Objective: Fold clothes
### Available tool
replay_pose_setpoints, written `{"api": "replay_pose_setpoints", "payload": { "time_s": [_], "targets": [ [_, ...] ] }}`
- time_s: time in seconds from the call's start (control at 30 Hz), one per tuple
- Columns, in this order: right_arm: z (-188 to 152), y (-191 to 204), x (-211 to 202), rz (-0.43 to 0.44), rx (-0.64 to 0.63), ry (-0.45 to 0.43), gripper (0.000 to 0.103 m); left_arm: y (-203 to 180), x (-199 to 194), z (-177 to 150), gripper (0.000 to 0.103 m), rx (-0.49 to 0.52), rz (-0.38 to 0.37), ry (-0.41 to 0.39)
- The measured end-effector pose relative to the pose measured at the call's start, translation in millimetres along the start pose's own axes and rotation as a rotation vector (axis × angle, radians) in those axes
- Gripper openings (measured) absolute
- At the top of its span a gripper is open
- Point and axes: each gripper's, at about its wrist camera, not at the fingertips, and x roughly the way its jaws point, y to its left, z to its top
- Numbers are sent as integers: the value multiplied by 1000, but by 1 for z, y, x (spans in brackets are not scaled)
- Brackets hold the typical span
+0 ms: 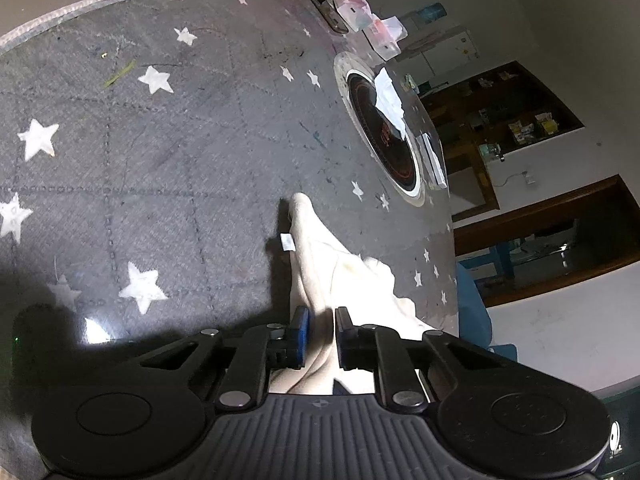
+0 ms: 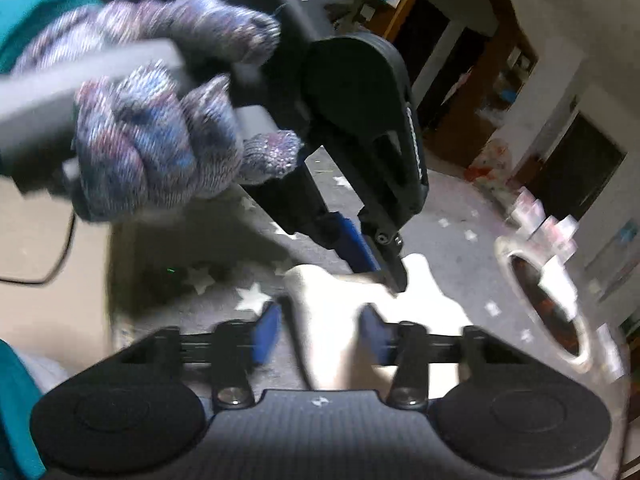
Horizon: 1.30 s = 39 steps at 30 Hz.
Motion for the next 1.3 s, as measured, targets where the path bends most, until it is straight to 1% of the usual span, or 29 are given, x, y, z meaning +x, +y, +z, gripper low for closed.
{"api": "replay_pose_setpoints", "payload": {
  "time_s": [0.03,0.07,0.1,0.13,0.2,0.3,0.37,0.5,0.53,0.6,0.63,0.7,0.73,0.83,0.87,1.03,1.2,1.3],
  "targets": [
    [0,1,-1,-14,-5,-5,19,1,0,0,18,1,-5,2],
    [1,-3,-4,-11,21,-16,15,2,1,0,19,-3,-10,4],
    [1,-8,-9,-8,54,-29,14,4,1,0,22,-9,-16,5],
    [2,-13,-13,-5,87,-42,14,6,1,0,34,-15,-25,7],
    [2,-23,-20,0,142,-63,13,9,2,-1,56,-39,-40,12],
    [1,-41,-31,11,218,-87,12,14,2,-3,59,-70,-76,7],
    [0,-46,-35,22,243,-95,12,14,5,-3,60,-91,-111,19],
    [-3,-44,-37,47,251,-100,12,10,15,-5,57,-95,-128,36],
    [-4,-43,-37,52,251,-99,12,11,17,-5,45,-102,-134,36],
    [-5,-42,-38,57,256,-99,12,10,19,-4,31,-95,-135,36],
    [-6,-42,-38,58,260,-100,12,9,20,-4,26,-89,-134,36],
    [-8,-43,-38,62,270,-101,15,7,21,-4,23,-73,-126,31],
    [-9,-44,-38,68,278,-100,16,7,22,-4,18,-69,-122,28],
    [-16,-49,-47,65,317,-104,22,7,22,-5,17,-57,-108,23],
    [-20,-51,-50,58,333,-103,26,7,23,-5,17,-50,-101,23],
    [-52,-81,-68,-27,437,-47,27,7,23,-8,17,-11,-67,16],
    [-99,-130,-73,-154,594,45,27,4,23,-9,17,25,-44,9],
    [-130,-161,-68,-201,722,83,29,2,22,-9,17,49,-31,3]
  ]
}}
